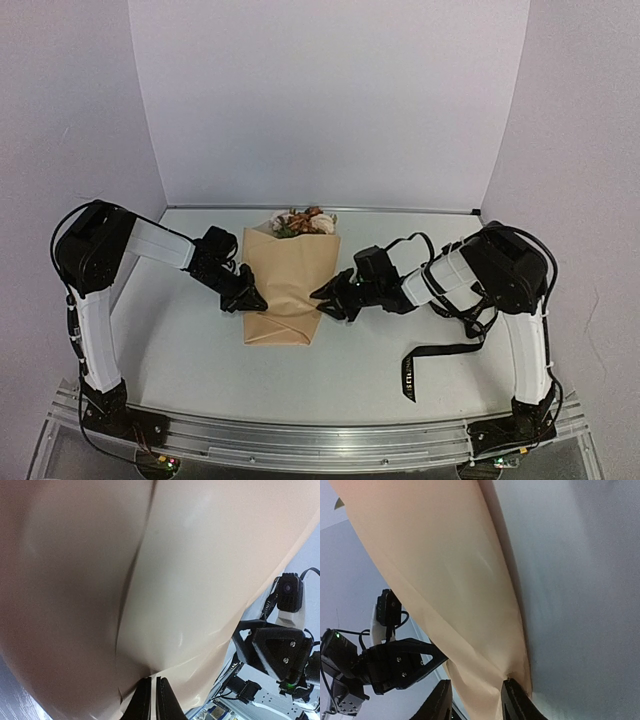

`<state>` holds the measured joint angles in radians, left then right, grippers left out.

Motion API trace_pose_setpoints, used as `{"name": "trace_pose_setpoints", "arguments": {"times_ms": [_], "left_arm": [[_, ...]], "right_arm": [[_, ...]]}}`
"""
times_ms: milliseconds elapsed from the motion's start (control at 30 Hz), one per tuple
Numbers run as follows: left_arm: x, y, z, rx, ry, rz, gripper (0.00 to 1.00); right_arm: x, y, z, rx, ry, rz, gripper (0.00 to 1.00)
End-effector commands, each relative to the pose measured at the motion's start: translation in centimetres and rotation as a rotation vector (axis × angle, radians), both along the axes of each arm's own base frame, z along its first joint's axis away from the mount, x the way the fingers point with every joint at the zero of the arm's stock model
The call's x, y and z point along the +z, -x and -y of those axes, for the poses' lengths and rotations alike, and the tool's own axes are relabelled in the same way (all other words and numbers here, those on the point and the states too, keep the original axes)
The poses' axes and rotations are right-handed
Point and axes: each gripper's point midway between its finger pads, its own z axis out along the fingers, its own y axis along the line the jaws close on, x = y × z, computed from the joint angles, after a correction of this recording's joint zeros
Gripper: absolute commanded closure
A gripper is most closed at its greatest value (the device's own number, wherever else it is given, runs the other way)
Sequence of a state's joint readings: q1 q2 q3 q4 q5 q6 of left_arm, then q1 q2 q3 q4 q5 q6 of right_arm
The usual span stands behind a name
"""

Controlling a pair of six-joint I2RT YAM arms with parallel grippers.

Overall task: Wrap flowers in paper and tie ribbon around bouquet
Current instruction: Press the fold line of the folded wrapping paper.

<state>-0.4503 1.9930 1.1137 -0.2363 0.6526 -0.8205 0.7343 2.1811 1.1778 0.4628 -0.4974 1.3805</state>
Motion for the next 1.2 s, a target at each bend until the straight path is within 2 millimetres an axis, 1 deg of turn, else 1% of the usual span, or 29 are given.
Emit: {"name": "trace_pose_setpoints", "arguments": {"times_ms": [0, 167, 267, 400, 533, 633, 867, 1033, 1167], "left_arm": [[-1.0, -0.3, -1.2, 0.044, -0.064, -0.015, 0.92], [-1.2, -0.1, -1.3, 0.046, -0.067, -0.021, 0.92], [-1.3, 0.0, -1.3, 0.048, -0.068, -0.022, 0.92], [-1.3, -0.1, -1.3, 0.053, -0.067, -0.02, 0.92], [-1.4, 0.0, -1.4, 0.056, -0.068, -0.021, 0.92], [-1.4, 0.2, -1.5, 0.058, -0.069, -0.023, 0.92], [-1.7, 0.6, -1.7, 0.062, -0.071, -0.028, 0.92], [-1.8, 0.8, -1.8, 0.064, -0.074, -0.03, 0.92], [-1.9, 0.9, -1.9, 0.065, -0.075, -0.032, 0.92]], "right_arm": [[-0.3, 2.4, -0.6, 0.041, 0.044, 0.018, 0.63], [-1.2, 4.4, -0.4, 0.07, 0.073, 0.006, 0.64], [-1.3, 5.8, -0.3, 0.106, 0.091, 0.011, 0.64], [-0.3, 7.1, -0.7, 0.173, 0.116, 0.052, 0.61], [1.1, 7.7, -1.4, 0.24, 0.17, 0.11, 0.59], [1.4, 8.1, -1.7, 0.277, 0.222, 0.127, 0.58], [-0.2, 10.3, -3.0, 0.336, 0.236, 0.093, 0.6], [-0.9, 11.9, -2.7, 0.36, 0.256, 0.081, 0.6], [-1.3, 13.0, -3.0, 0.389, 0.267, 0.072, 0.6]]}}
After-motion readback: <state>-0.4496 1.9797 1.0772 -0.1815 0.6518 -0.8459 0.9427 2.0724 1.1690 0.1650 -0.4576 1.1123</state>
